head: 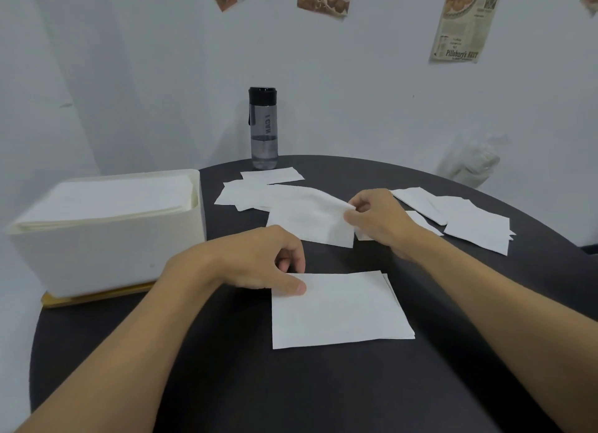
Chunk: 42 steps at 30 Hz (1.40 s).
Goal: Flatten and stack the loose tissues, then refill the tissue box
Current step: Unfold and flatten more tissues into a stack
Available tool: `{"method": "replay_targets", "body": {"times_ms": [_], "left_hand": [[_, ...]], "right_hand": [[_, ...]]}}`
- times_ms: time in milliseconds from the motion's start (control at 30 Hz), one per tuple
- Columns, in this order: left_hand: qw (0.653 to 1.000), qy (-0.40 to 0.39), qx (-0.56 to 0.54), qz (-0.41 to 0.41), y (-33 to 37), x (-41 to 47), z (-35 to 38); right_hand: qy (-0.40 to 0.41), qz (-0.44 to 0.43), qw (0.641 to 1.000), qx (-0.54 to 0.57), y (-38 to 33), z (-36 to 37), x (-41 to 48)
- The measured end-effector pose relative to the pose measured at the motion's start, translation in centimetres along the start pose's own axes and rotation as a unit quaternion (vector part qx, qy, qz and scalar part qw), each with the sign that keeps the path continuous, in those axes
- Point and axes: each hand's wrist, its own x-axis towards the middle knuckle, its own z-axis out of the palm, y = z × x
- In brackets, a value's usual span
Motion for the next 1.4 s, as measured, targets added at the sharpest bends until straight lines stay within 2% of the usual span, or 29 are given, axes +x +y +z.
{"method": "replay_targets", "body": {"times_ms": [133, 233, 300, 367, 467, 567, 733, 867, 1133, 1333, 1400], "left_hand": [[1.000, -0.005, -0.001, -0.004, 0.0, 0.0, 0.0], [1.000, 0.018, -0.005, -0.021, 0.4, -0.1, -0.2], [0.997, 0.068, -0.020, -0.035, 0.6, -0.1, -0.3], [0.985, 0.163, -0.044, -0.046, 0.9, 0.0, -0.4], [0.943, 0.309, -0.101, -0.067, 1.6, 0.4, -0.5], [0.916, 0.345, -0.198, -0.046, 2.4, 0.3, -0.5], [0.929, 0.286, -0.235, 0.004, 2.3, -0.2, -0.5], [0.948, 0.215, -0.235, 0.002, 2.6, -0.8, -0.7], [0.974, 0.099, -0.205, 0.009, 2.5, -1.5, -1.1], [0.995, 0.023, -0.096, 0.024, 1.9, -0.7, -0.2], [0.998, 0.004, -0.054, 0.020, 1.7, -0.5, 0.2]], "right_hand": [[0.054, -0.004, 0.997, 0.055, 0.3, -2.3, -1.7], [0.060, 0.003, 0.994, 0.087, 0.5, -4.1, -2.9], [0.054, 0.006, 0.992, 0.114, 0.5, -5.0, -3.9], [0.042, 0.010, 0.989, 0.141, 0.5, -5.6, -5.0], [-0.003, 0.025, 0.984, 0.175, 0.3, -5.8, -6.4], [-0.058, 0.021, 0.983, 0.174, -0.1, -5.3, -7.2], [-0.134, 0.005, 0.979, 0.153, -0.4, -5.1, -7.7], [-0.134, 0.014, 0.978, 0.162, -0.2, -5.5, -7.5], [-0.221, -0.007, 0.966, 0.134, 0.0, -5.9, -7.7], [-0.249, -0.060, 0.966, -0.029, 0.7, -5.7, -7.4], [-0.195, -0.067, 0.977, -0.052, 1.3, -5.8, -6.9]]}}
